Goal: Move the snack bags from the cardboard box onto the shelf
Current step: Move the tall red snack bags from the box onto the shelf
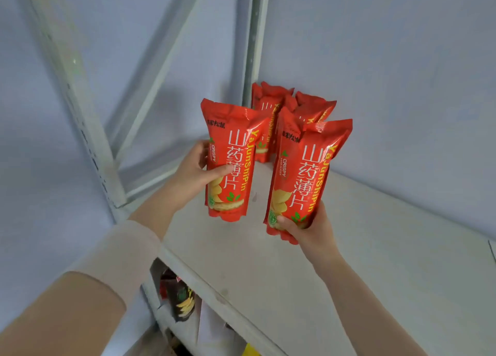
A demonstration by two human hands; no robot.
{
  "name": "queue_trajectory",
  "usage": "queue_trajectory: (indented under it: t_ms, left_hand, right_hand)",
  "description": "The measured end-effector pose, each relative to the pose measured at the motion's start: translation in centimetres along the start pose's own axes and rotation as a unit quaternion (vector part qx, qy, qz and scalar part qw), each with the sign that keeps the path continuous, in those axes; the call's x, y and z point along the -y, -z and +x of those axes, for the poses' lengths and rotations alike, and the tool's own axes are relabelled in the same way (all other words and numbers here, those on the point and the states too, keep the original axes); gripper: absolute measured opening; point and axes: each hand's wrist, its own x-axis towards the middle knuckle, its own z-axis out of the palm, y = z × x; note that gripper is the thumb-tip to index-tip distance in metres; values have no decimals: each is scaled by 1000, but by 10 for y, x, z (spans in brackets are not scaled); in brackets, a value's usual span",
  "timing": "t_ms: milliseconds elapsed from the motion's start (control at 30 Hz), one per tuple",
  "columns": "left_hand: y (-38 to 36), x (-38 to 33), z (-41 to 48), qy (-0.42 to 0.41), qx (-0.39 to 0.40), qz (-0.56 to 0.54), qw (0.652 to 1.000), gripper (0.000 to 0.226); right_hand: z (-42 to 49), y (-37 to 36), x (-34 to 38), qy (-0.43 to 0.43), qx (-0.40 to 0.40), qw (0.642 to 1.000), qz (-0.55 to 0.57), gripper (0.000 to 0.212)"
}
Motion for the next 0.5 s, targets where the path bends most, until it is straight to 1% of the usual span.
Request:
queue_trajectory:
  t_ms: [67,133,267,400,500]
  left_hand:
    - [0,11,39,6,16,-3,1000,72]
    - [0,24,76,8,29,-5,1000,69]
    - [0,47,135,13,61,-2,998,73]
    - [-5,62,164,10,79,-2,997,59]
    - [-9,68,174,3,88,-2,996,63]
  right_hand:
    - [37,-10,-7,0,-43,999,3,60]
    - [70,-19,-16,8,-76,997,10,68]
    - [119,-31,-36,16,-107,994,5,71]
    - [143,-35,-53,24,-149,988,-33,75]
    - [151,-36,-61,39,-165,983,-65,77]
